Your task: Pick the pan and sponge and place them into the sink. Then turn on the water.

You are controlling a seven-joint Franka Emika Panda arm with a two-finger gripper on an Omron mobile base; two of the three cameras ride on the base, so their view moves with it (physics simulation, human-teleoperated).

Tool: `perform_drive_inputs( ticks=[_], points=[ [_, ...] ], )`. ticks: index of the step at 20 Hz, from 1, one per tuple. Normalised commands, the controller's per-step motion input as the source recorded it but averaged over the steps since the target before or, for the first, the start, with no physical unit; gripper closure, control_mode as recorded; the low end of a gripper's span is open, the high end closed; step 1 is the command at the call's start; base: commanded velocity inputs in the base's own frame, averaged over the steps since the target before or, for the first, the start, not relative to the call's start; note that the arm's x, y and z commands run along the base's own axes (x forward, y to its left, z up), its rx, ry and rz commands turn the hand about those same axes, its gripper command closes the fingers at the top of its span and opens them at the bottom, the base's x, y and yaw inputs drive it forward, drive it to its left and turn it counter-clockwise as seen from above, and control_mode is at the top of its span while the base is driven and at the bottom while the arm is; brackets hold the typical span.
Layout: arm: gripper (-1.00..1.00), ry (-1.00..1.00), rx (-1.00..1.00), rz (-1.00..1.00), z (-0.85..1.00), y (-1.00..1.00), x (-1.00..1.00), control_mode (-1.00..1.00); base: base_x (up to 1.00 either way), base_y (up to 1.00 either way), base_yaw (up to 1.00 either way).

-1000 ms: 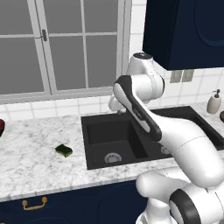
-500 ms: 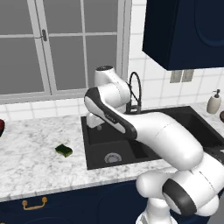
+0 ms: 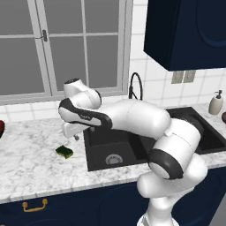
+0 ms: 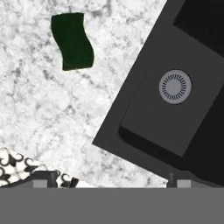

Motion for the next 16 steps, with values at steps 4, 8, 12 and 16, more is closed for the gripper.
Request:
perform_drive_inputs(
  ticks=[4,8,12,16],
  points=[
    [-1.00,0.09,0.00,0.06,-0.50,0.46,0.19,-1.00,0.00,0.00,0.00],
    [-1.00,0.02,0.00,0.06,-0.56,0.35,0.15,-1.00,0.00,0.00,0.00],
    [-1.00,0.00,0.00,0.02,-0.52,0.22,0.17,-1.00,0.00,0.00,0.00],
    [-1.00,0.00,0.02,0.00,-0.47,0.11,0.31,-1.00,0.00,0.00,0.00]
  ],
)
